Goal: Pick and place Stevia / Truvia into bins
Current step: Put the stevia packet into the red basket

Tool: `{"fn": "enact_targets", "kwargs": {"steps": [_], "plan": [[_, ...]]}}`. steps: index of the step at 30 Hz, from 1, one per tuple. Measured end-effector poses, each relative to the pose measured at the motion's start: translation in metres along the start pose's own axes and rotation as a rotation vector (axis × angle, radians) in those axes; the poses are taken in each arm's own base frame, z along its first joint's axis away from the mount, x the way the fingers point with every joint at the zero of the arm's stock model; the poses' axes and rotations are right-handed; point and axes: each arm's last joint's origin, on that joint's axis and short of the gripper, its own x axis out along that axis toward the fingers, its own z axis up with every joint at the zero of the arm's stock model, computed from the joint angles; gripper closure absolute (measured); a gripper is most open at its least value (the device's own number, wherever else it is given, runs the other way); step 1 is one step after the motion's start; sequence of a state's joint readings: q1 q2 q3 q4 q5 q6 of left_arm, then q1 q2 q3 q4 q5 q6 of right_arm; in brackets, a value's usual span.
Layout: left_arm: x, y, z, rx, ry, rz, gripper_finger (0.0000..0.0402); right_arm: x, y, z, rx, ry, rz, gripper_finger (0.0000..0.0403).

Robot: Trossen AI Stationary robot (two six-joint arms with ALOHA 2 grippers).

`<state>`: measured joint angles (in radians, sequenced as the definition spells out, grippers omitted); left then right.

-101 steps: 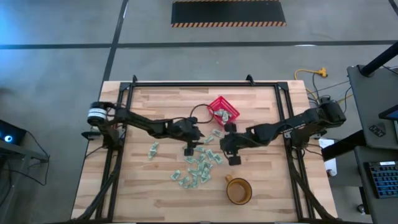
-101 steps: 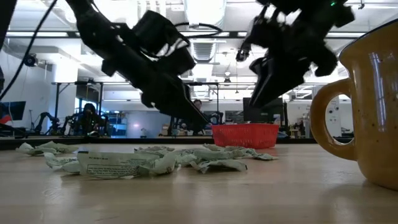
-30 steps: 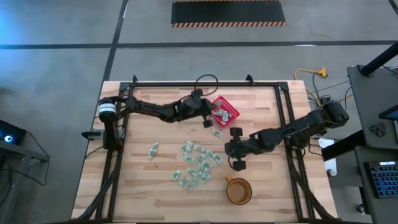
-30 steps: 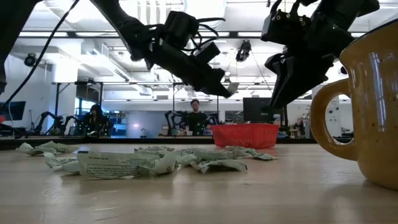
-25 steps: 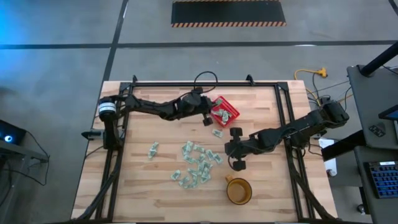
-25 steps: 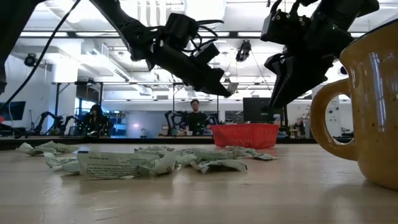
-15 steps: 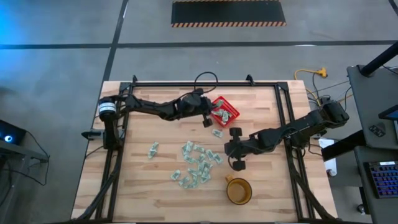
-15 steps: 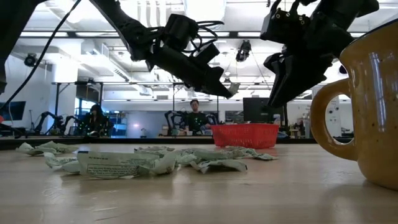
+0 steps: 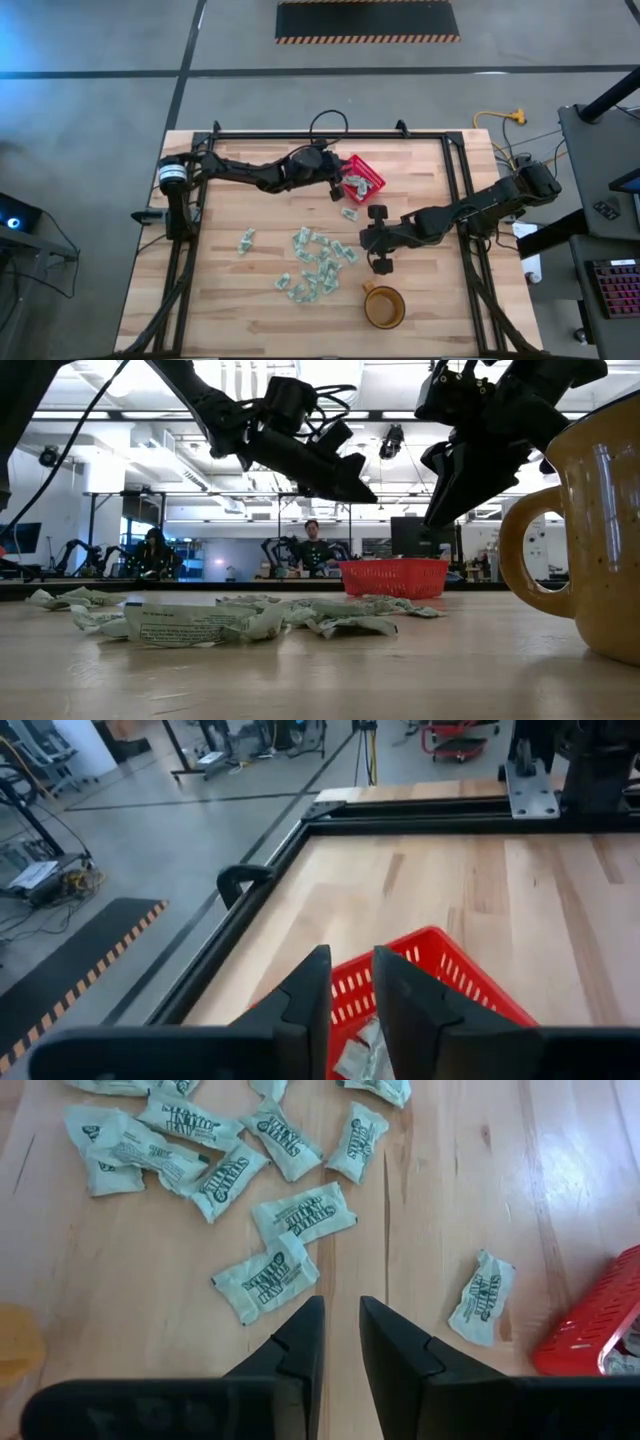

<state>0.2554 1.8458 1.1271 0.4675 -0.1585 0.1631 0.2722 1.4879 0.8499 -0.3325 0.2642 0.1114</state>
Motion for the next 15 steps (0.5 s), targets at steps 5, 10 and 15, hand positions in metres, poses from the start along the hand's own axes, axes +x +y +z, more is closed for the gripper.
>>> {"fn": "enact_targets", "kwargs": {"steps": [5, 10, 15], "plan": [[-0.001, 0.0, -0.003, 0.01, 0.028, 0.0, 0.0347, 0.0, 0.0, 0.0, 0.01, 0.001, 0.001, 0.0344], [-0.013, -0.003, -0.007, 0.074, 0.176, -0.105, 0.0347, 0.0, 0.0, 0.001, 0.038, -0.007, 0.002, 0.0341], [-0.044, -0.008, -0.009, 0.114, 0.424, -0.209, 0.0347, 0.001, 0.0, 0.0, 0.034, -0.006, 0.003, 0.0347]]}}
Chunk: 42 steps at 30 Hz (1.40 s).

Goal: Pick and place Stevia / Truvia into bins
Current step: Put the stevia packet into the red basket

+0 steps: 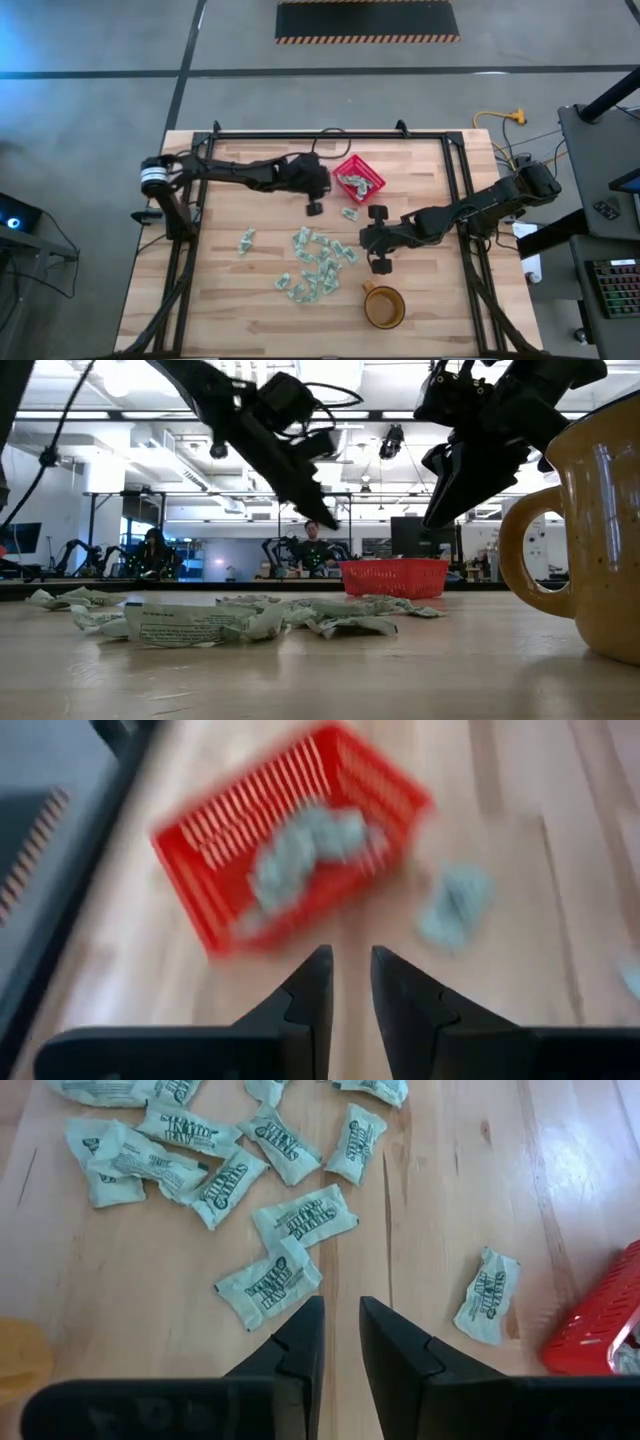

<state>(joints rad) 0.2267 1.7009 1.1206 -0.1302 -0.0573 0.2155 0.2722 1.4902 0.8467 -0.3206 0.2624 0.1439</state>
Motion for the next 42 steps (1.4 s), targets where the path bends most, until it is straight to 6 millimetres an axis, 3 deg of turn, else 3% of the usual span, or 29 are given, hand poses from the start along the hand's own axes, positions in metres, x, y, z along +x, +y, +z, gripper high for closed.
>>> {"fn": "enact_targets", "kwargs": {"steps": [6, 13, 18, 23, 27, 34, 42], "plan": [[-0.044, -0.024, -0.027, 0.007, 0.204, -0.086, 0.0347, 0.0, 0.0, 0.001, -0.034, -0.014, 0.001, 0.0348], [-0.097, -0.061, -0.057, -0.002, 0.057, -0.162, 0.0347, 0.001, 0.0, 0.002, -0.037, -0.047, 0.003, 0.0351], [-0.122, -0.079, -0.082, -0.024, -0.139, -0.228, 0.0347, 0.004, 0.0, 0.005, -0.013, -0.12, 0.008, 0.0351], [-0.13, -0.086, -0.107, -0.048, -0.236, -0.262, 0.0347, 0.011, -0.006, 0.004, 0.054, -0.189, 0.001, 0.0351], [-0.129, -0.087, -0.12, -0.05, -0.253, -0.263, 0.0347, 0.025, -0.011, -0.001, 0.1, -0.148, -0.072, 0.034], [-0.127, -0.087, -0.12, -0.046, -0.247, -0.262, 0.0347, 0.059, -0.03, -0.015, 0.178, -0.048, -0.258, 0.0292], [-0.124, -0.088, -0.121, -0.035, -0.236, -0.258, 0.0347, 0.065, -0.043, -0.02, 0.279, -0.011, -0.288, 0.0256]]}}
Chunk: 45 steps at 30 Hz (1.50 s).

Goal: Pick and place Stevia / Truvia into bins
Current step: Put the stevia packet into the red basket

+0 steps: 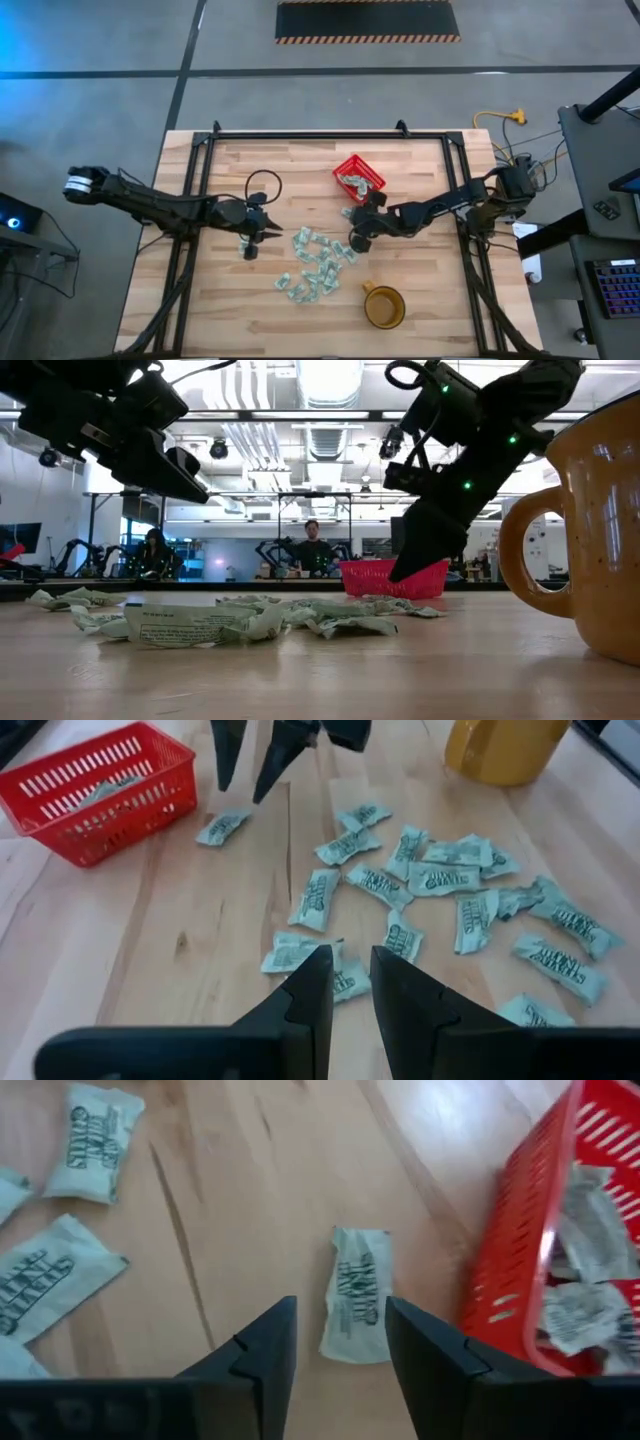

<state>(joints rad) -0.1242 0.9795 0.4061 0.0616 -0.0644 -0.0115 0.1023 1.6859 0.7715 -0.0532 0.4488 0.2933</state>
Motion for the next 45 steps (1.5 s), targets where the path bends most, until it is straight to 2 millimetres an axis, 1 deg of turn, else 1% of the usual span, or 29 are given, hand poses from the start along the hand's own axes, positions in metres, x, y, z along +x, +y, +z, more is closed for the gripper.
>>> {"fn": "enact_targets", "kwargs": {"steps": [4, 7, 11, 20, 25, 33, 36, 40, 45], "plan": [[0.002, 0.001, 0.0, 0.002, 0.001, 0.022, 0.0347, 0.002, 0.002, -0.001, 0.004, 0.021, 0.048, 0.0251], [0.002, 0.001, 0.0, 0.002, 0.002, 0.031, 0.0347, 0.007, 0.003, -0.006, 0.019, 0.047, 0.044, 0.025], [0.002, 0.001, 0.0, 0.002, 0.003, 0.031, 0.0347, 0.013, -0.001, -0.007, 0.06, 0.065, 0.027, 0.0251], [0.002, 0.001, 0.0, 0.001, 0.003, 0.032, 0.0347, 0.017, -0.009, -0.006, 0.163, 0.076, 0.006, 0.0269], [0.002, 0.001, 0.0, 0.001, 0.001, 0.032, 0.0347, 0.018, -0.012, -0.009, 0.187, 0.111, -0.005, 0.0283], [0.002, 0.001, 0.0, 0.0, -0.001, 0.032, 0.0347, 0.017, -0.011, -0.009, 0.178, 0.126, 0.03, 0.0314], [0.002, 0.001, 0.0, -0.001, -0.001, 0.032, 0.0347, 0.017, -0.01, -0.009, 0.156, 0.134, 0.056, 0.034], [0.002, 0.001, 0.0, -0.001, -0.001, 0.032, 0.0347, 0.017, -0.009, -0.009, 0.115, 0.142, 0.095, 0.0386], [0.002, 0.001, 0.0, -0.002, 0.0, 0.032, 0.0347, 0.016, -0.008, -0.009, 0.103, 0.146, 0.115, 0.0394]]}}
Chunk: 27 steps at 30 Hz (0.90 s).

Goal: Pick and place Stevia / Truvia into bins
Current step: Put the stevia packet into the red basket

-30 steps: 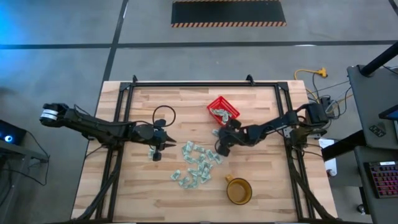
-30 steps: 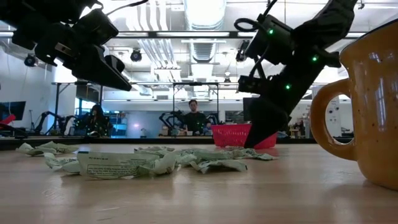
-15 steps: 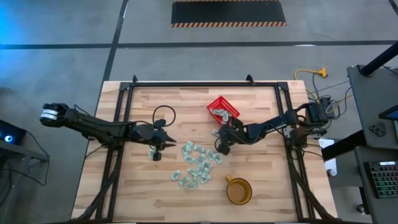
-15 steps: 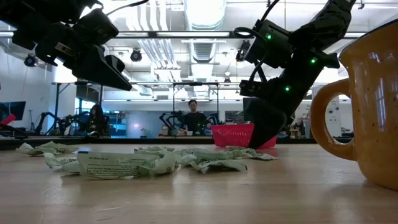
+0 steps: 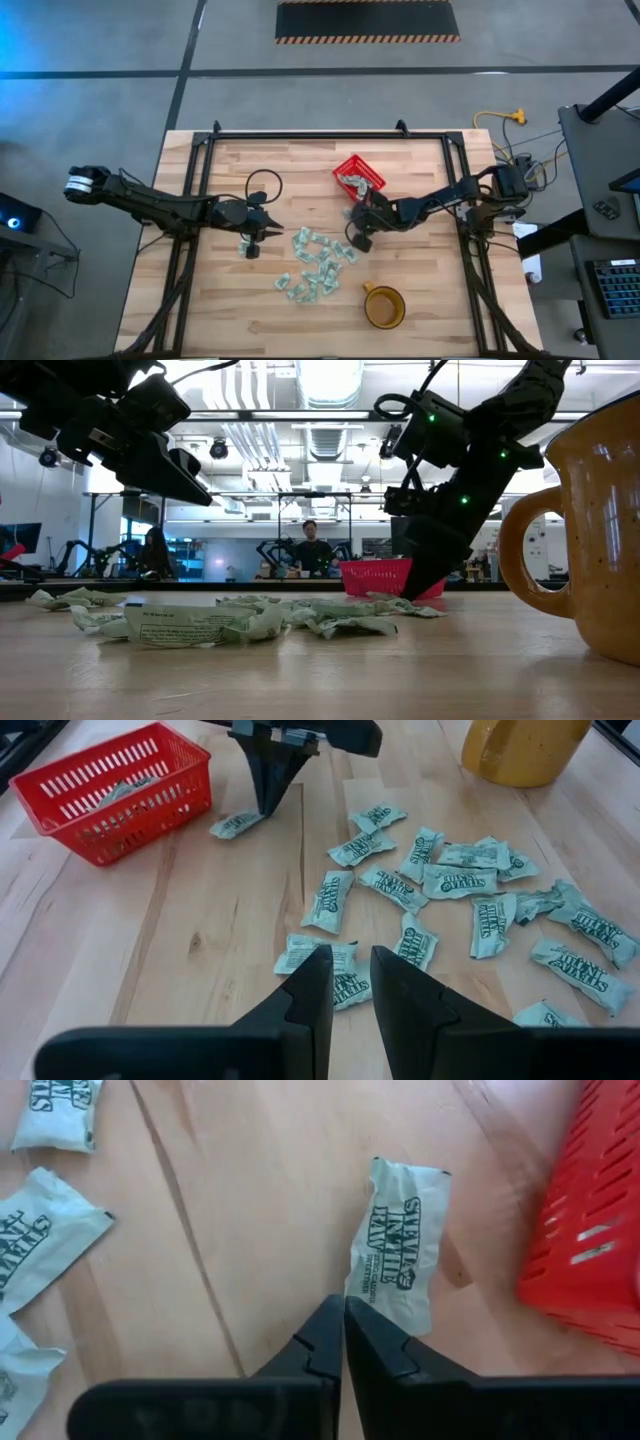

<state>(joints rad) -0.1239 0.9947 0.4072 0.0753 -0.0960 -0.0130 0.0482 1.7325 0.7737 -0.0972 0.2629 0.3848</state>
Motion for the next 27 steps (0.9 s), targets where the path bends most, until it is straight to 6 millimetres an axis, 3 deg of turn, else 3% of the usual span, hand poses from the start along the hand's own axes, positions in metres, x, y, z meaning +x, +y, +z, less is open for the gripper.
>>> {"fn": "enact_targets", "kwargs": {"steps": [6, 13, 19, 23, 27], "plan": [[0.0, 0.0, 0.0, -0.003, 0.001, 0.0, 0.0347, -0.01, 0.01, 0.005, -0.071, -0.016, 0.07, 0.0394], [0.0, 0.0, 0.0, -0.002, 0.0, 0.0, 0.0347, -0.036, 0.023, 0.018, -0.142, -0.118, 0.115, 0.0395], [0.0, 0.0, 0.0, -0.002, 0.0, 0.0, 0.0347, -0.057, 0.022, 0.026, -0.166, -0.219, 0.022, 0.0395], [0.0, 0.0, 0.0, -0.002, 0.002, 0.0, 0.0347, -0.058, 0.02, 0.026, -0.149, -0.218, 0.017, 0.0394], [0.0, 0.0, 0.0, -0.002, -0.001, 0.003, 0.0347, -0.045, 0.022, 0.021, -0.172, -0.183, 0.003, 0.0387]]}}
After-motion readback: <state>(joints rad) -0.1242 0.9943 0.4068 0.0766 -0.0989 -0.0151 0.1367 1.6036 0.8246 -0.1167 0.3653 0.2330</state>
